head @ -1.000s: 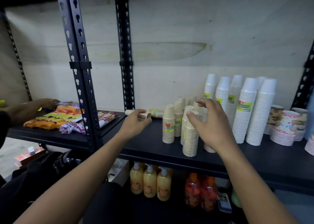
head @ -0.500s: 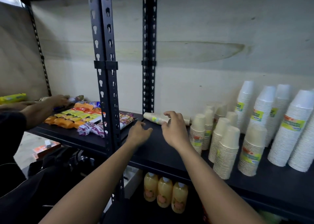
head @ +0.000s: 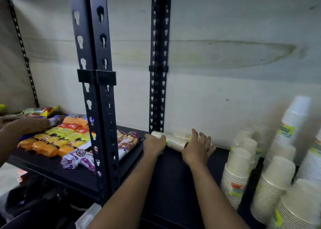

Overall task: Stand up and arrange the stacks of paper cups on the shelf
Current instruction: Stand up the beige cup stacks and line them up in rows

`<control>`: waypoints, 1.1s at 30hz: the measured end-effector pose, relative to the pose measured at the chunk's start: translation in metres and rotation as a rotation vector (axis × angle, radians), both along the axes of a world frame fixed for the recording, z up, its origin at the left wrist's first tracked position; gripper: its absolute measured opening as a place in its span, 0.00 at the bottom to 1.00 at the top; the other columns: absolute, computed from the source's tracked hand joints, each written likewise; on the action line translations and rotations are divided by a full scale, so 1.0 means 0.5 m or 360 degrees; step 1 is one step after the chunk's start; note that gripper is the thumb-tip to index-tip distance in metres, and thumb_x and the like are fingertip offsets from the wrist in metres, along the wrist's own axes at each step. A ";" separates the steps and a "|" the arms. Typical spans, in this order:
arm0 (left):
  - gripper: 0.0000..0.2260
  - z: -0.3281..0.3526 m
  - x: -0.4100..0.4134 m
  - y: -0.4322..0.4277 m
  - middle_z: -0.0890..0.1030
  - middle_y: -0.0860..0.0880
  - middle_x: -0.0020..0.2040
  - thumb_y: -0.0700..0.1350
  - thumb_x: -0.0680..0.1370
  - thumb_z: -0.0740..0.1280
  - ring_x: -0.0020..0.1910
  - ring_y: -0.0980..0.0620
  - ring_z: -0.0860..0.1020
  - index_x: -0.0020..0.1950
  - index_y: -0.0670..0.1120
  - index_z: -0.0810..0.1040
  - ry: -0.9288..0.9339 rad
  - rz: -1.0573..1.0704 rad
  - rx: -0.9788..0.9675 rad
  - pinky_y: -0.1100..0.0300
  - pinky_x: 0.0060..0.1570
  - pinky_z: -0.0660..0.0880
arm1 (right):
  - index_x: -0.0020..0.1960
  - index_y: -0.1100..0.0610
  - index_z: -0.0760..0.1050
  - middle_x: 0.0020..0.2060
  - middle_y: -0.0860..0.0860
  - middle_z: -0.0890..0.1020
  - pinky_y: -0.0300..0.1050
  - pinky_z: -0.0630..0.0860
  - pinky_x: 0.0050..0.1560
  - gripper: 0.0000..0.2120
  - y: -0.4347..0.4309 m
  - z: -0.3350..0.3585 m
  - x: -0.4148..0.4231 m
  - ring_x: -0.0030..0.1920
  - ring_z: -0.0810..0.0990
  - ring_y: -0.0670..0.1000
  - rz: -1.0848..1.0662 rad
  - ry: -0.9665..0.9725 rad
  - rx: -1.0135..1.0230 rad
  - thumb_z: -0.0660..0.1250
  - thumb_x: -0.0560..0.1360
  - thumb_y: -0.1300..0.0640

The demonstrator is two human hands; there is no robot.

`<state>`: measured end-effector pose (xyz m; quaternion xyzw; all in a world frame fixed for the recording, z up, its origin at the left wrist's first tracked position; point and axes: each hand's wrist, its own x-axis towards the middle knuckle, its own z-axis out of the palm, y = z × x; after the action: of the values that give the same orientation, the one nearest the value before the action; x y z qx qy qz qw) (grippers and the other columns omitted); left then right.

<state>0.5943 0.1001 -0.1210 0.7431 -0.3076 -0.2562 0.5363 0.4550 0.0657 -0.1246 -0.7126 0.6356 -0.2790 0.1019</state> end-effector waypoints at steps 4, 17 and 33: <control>0.30 0.002 0.012 -0.040 0.76 0.39 0.61 0.56 0.76 0.71 0.46 0.41 0.84 0.67 0.37 0.66 0.0012 0.0059 0.0059 0.48 0.38 0.85 | 0.79 0.47 0.57 0.79 0.52 0.56 0.70 0.43 0.75 0.33 -0.044 -0.015 -0.009 0.80 0.44 0.58 -0.0090 -0.0023 0.0063 0.66 0.78 0.55; 0.20 -0.009 0.026 -0.082 0.80 0.42 0.55 0.48 0.70 0.78 0.51 0.44 0.82 0.54 0.41 0.74 0.0502 0.0074 -0.0149 0.49 0.44 0.84 | 0.62 0.45 0.75 0.70 0.47 0.65 0.55 0.62 0.56 0.20 -0.054 -0.041 0.000 0.67 0.57 0.55 -0.0286 -0.0072 -0.0227 0.71 0.73 0.59; 0.30 0.068 0.005 0.022 0.80 0.51 0.54 0.48 0.74 0.77 0.48 0.59 0.79 0.72 0.53 0.67 -0.0110 0.0032 -0.0703 0.56 0.50 0.78 | 0.73 0.42 0.67 0.70 0.47 0.70 0.64 0.63 0.66 0.21 -0.001 0.014 -0.022 0.69 0.64 0.59 -0.0166 -0.0866 -0.0116 0.64 0.82 0.54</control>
<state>0.5970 0.1109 -0.0868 0.6189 -0.3669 -0.1515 0.6778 0.4443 0.0652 -0.1175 -0.5811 0.6102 -0.4875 0.2287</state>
